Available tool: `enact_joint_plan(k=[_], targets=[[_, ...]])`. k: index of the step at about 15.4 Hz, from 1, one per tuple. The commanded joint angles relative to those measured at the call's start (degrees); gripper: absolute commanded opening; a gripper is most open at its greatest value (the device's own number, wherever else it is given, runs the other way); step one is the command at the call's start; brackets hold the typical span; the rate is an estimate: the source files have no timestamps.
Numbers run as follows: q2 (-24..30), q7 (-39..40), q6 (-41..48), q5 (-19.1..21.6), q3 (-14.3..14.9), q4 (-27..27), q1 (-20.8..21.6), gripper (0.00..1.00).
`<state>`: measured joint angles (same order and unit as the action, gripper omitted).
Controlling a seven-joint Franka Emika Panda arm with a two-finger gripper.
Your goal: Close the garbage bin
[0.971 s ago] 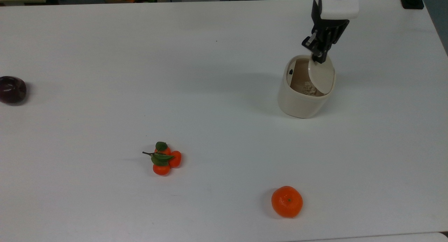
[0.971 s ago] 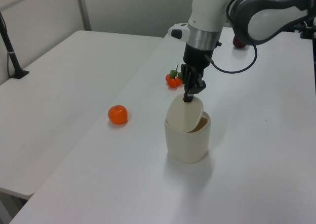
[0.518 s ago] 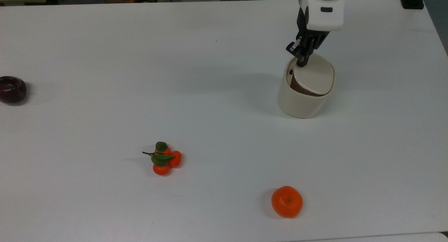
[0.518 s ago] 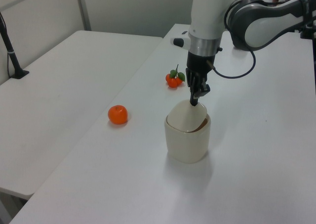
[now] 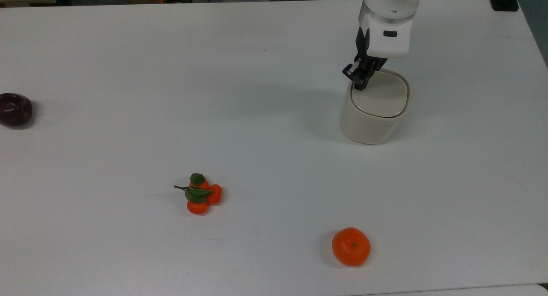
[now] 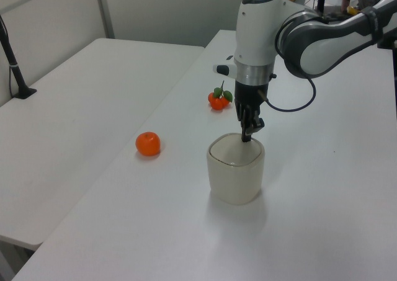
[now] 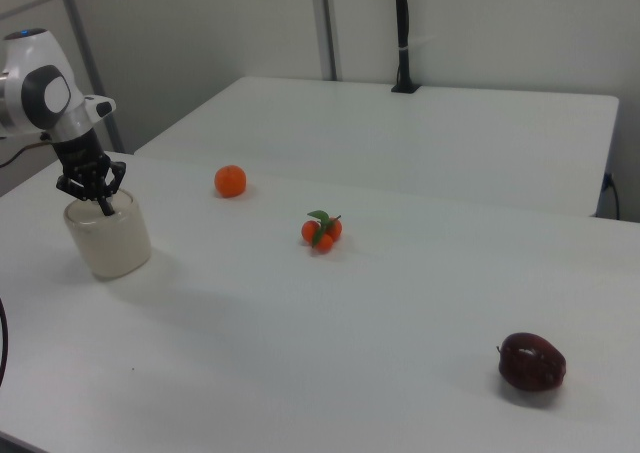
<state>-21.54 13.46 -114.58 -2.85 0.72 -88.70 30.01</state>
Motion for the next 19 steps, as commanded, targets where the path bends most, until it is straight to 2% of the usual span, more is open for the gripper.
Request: enact_joint_plan(k=[1,10,12,15,19], targets=[[-1.1,1.5,0.1,-0.6,0.3,-0.2,0.0,0.0],[-0.3,1.0,0.9,-0.4,0.3,0.2,-0.6,0.0],[1.4,0.7,2.8,0.7,0.3,1.1,-2.2,0.0],[3.4,0.3,10.2,2.0,0.5,4.6,-5.6,0.0],[7.1,-4.7,15.4,1.4,0.6,5.4,-12.2,0.0]])
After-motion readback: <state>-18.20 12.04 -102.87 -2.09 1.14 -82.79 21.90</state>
